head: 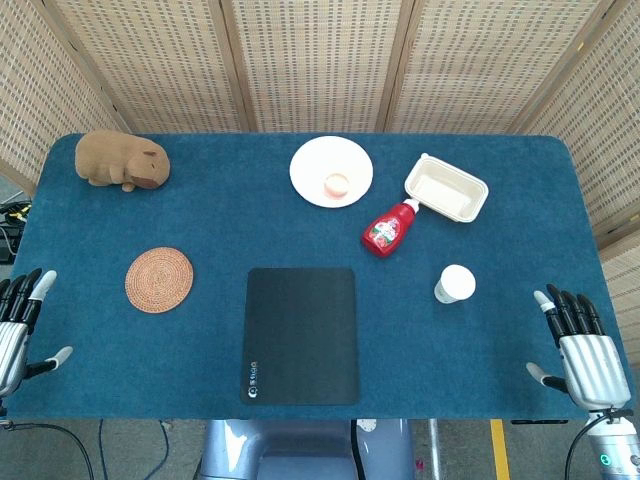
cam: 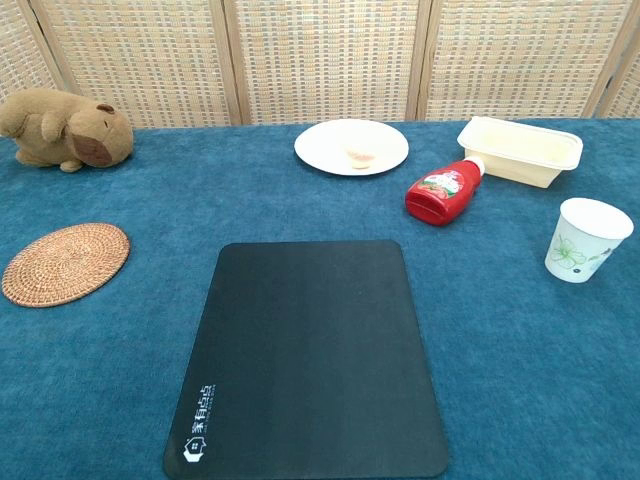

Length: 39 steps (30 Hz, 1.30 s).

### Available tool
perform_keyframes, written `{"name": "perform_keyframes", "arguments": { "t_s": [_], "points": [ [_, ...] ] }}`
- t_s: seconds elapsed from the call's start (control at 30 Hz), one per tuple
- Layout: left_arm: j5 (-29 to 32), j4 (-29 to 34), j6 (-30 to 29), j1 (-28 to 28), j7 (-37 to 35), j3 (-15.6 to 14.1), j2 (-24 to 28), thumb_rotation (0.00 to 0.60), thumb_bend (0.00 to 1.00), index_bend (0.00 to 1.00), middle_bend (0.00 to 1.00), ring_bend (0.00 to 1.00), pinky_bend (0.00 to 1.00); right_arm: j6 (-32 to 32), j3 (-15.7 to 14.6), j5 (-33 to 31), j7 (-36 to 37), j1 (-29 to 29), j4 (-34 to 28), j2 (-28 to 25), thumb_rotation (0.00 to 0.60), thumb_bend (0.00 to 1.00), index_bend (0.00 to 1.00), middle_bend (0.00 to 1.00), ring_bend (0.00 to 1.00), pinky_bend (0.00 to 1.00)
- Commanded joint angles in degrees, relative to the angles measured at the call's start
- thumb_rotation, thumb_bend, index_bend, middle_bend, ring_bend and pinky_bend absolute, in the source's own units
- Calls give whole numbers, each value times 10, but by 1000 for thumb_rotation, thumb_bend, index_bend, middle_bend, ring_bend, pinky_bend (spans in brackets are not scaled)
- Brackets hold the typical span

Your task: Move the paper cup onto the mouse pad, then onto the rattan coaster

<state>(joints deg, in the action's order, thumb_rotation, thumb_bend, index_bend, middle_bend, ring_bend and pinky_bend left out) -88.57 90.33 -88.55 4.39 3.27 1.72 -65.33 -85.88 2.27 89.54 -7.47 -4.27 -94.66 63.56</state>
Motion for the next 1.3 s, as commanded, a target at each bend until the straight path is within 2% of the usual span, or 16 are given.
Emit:
{"name": "perform_keyframes", "arguments": {
  "t_s": [0.03,0.33,0.53,0.77,0.93,1.3],
  "points": [
    [0,0,1,0,-1,-1,1,600,138,0,0,0,0,1,1,0,0,-1,0,0,600,47,0,0,0,0],
    [3,-1,0,-2,-8,2,3,600,138,0,0,0,0,4,3,4,-3,-7,-3,5,600,49,33,0,0,0],
    [3,-1,1,-1,-7,2,3,600,137,0,0,0,0,33,23,0,8,-38,-3,8,600,48,87,0,0,0],
    [7,-1,6,1,-3,4,1,600,138,0,0,0,0,119,46,-30,-11,-96,-23,-3,600,47,97,0,0,0],
    [6,-2,5,1,-3,4,1,600,138,0,0,0,0,182,65,-67,-39,-141,-28,5,600,48,151,0,0,0],
    [8,-3,8,2,-7,6,2,600,138,0,0,0,0,284,103,-178,-101,-225,-15,34,600,47,200,0,0,0]
  ]
}}
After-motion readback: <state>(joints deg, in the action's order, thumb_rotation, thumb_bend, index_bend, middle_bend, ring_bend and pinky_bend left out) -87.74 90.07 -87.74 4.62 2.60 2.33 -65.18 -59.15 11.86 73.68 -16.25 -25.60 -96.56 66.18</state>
